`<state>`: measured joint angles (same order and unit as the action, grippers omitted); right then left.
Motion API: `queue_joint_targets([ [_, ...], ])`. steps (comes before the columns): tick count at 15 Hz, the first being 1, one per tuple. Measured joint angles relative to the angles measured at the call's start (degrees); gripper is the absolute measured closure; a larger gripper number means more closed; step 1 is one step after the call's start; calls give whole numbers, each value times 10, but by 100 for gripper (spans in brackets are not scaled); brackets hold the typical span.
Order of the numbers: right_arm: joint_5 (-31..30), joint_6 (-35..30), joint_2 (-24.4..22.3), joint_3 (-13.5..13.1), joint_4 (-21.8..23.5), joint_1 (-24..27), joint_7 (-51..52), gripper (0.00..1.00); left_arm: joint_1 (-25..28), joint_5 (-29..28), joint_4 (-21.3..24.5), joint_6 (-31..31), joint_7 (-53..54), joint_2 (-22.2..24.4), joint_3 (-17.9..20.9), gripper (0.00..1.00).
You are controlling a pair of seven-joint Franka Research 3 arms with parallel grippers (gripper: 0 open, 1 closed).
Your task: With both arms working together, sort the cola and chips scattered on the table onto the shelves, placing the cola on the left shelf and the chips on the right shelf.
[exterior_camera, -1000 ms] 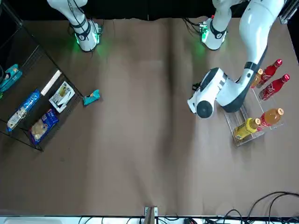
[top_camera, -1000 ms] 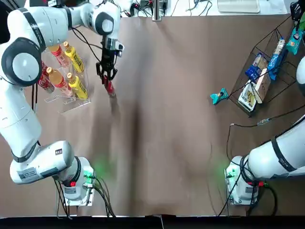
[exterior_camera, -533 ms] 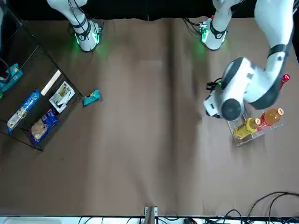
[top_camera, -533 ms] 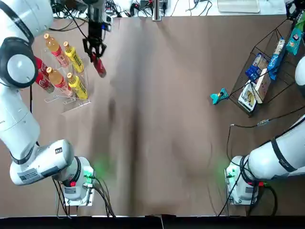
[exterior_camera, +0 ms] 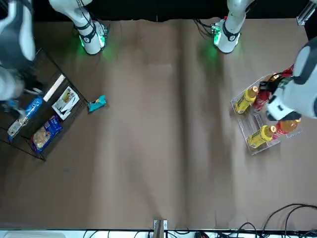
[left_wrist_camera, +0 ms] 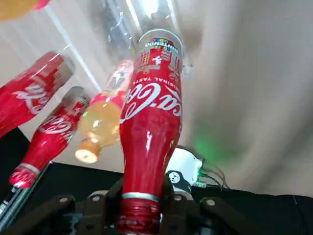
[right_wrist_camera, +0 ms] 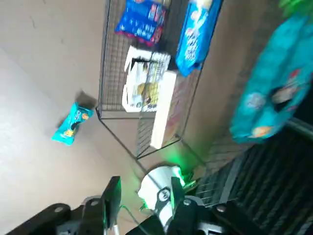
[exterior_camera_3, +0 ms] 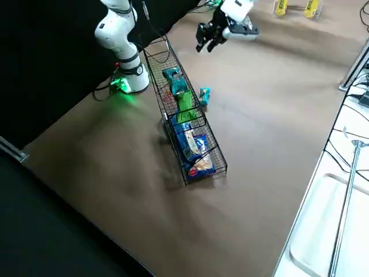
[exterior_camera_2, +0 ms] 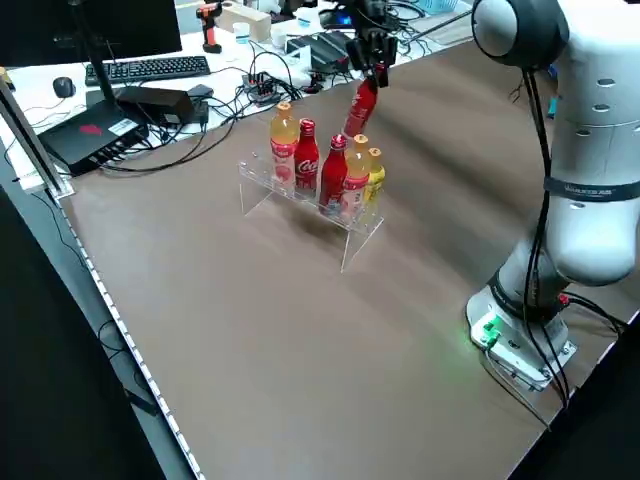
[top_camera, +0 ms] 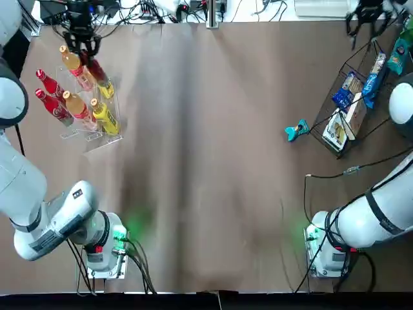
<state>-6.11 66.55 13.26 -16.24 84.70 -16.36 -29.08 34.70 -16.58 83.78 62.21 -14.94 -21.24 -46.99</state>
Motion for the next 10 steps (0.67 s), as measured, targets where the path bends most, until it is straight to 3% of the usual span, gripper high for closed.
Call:
queue_joint_targets([
  [4,72,91,32,0,98,-22,-71,49,58,0,-10,-3,1,18,0,72],
  [10,82,268,40,0,270,-61,-149,48,130,0,-24,3,49,17,7,72],
])
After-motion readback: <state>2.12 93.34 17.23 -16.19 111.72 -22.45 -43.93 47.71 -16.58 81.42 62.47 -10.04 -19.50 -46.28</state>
